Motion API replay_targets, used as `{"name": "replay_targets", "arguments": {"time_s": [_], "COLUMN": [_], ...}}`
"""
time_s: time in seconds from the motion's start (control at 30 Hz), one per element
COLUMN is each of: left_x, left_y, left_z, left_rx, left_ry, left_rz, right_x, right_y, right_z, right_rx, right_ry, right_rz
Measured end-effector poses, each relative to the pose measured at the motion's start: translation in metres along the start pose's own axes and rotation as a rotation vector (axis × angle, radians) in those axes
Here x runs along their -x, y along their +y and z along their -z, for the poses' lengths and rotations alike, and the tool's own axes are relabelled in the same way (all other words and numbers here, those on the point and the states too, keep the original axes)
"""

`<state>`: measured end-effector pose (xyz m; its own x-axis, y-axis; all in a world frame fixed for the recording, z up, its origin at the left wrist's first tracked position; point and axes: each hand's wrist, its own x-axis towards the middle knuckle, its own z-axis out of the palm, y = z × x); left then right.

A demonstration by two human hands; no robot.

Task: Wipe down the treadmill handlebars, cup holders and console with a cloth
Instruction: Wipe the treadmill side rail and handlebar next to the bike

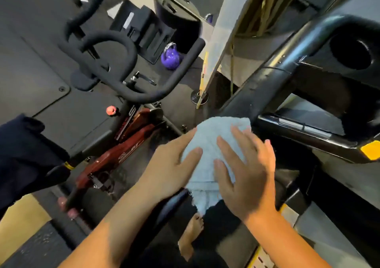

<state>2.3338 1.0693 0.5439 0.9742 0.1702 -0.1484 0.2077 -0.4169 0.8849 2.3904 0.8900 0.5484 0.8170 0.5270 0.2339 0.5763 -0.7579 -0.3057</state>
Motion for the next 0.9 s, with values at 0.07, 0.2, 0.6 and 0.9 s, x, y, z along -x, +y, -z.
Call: {"name": "replay_targets", "arguments": {"time_s": [0.07, 0.2, 0.6, 0.9], "left_x": [0.006, -0.021, -0.027, -0.032], "left_y": [-0.008, -0.006, -0.054, -0.080], "left_z": [0.003, 0.006, 0.010, 0.001], "left_rx": [0.062, 0.072, 0.463, 0.599], "left_ry": [-0.041, -0.119, -0.315, -0.395], "left_rz": [0.044, 0.154, 0.366, 0.348], "right_x": [0.008, -0.006, -0.032, -0.051], "right_y": [-0.004, -0.012, -0.052, -0.087], "right_z": [0.006, 0.018, 0.019, 0.024], "right_rx": [0.046, 0.113, 0.278, 0.539], "right_ry": [-0.077, -0.102, -0.262, -0.489], "right_rz": [0.008, 0.024, 0.013, -0.030]}}
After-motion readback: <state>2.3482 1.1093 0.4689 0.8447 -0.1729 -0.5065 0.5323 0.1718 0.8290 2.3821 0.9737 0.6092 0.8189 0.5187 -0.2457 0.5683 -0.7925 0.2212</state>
